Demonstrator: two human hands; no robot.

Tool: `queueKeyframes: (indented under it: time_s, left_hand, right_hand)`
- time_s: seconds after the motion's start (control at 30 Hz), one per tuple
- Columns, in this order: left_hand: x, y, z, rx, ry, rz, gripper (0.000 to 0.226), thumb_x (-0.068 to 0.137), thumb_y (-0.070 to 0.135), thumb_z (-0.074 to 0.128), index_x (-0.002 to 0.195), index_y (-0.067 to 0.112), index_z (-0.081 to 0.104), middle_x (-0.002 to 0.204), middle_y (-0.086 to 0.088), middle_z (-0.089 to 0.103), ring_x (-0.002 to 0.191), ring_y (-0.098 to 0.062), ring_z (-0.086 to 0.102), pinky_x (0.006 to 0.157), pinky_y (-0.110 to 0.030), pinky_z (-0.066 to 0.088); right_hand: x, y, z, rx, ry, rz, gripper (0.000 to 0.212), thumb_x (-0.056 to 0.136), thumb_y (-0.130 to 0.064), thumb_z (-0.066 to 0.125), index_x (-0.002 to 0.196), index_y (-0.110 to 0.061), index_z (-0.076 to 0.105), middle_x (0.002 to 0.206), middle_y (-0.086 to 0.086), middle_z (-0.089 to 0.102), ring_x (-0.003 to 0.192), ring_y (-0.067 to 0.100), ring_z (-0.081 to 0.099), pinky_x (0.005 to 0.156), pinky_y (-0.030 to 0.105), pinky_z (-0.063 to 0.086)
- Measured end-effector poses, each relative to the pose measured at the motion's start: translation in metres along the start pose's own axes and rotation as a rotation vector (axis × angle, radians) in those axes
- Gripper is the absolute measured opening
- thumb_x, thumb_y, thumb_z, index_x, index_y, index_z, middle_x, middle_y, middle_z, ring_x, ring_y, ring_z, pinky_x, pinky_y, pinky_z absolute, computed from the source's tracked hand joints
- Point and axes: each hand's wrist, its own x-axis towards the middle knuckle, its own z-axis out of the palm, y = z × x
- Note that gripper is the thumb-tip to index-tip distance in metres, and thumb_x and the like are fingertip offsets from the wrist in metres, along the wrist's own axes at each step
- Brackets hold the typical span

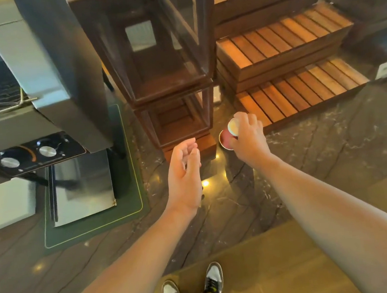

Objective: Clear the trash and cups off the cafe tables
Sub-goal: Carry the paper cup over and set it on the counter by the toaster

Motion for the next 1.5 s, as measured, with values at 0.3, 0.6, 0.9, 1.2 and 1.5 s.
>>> queueKeyframes:
  time_s: [0.3,0.6,0.9,1.2,1.5]
  left_hand:
    - [0.0,-0.006,-0.007,0.015,0.018,-0.012,0.024,0.11,0.04,0.047,0.134,0.039,0.053,0.133,0.023,0.058,0.123,0.006,0.057,0.109,-0.017,0.048]
    - [-0.008,0.017,-0.035,-0.084,0.074,0.195,0.042,0.096,0.052,0.046,0.132,0.032,0.056,0.129,0.023,0.06,0.127,-0.001,0.058,0.115,-0.036,0.049]
    - [-0.03,0.033,-0.068,-0.145,0.119,0.326,0.052,0.095,0.054,0.04,0.139,0.03,0.052,0.144,0.011,0.056,0.136,-0.004,0.054,0.119,-0.039,0.045]
    - [-0.061,0.005,-0.129,-0.144,0.216,0.337,0.058,0.101,0.049,0.039,0.151,0.022,0.049,0.153,0.007,0.054,0.143,-0.006,0.049,0.122,-0.047,0.041]
    - [-0.129,-0.025,-0.24,-0.157,0.489,0.349,0.052,0.101,0.042,0.042,0.148,0.021,0.053,0.15,0.009,0.058,0.144,-0.014,0.051,0.119,-0.057,0.041]
  right_hand:
    - [-0.003,0.008,0.016,-0.021,-0.012,-0.024,0.069,0.092,-0.02,0.077,0.149,-0.023,0.039,0.151,0.009,0.039,0.133,0.034,0.041,0.109,0.052,0.051]
    - [-0.044,-0.044,-0.052,0.688,0.333,-0.118,0.031,0.1,-0.038,0.06,0.129,-0.03,0.062,0.135,-0.003,0.062,0.127,0.007,0.059,0.107,0.028,0.05]
    - [-0.101,-0.106,-0.074,0.945,0.174,-0.199,0.026,0.101,-0.041,0.053,0.121,-0.027,0.063,0.127,0.0,0.066,0.119,0.016,0.065,0.105,0.041,0.054]
    - [-0.138,-0.159,-0.019,0.886,-0.069,-0.238,0.055,0.095,-0.055,0.05,0.14,-0.024,0.056,0.141,-0.008,0.062,0.138,0.013,0.056,0.121,0.052,0.042]
    - [-0.193,-0.273,0.058,0.901,-0.343,-0.397,0.055,0.098,-0.054,0.047,0.14,-0.021,0.056,0.144,0.0,0.062,0.137,0.014,0.057,0.119,0.047,0.046]
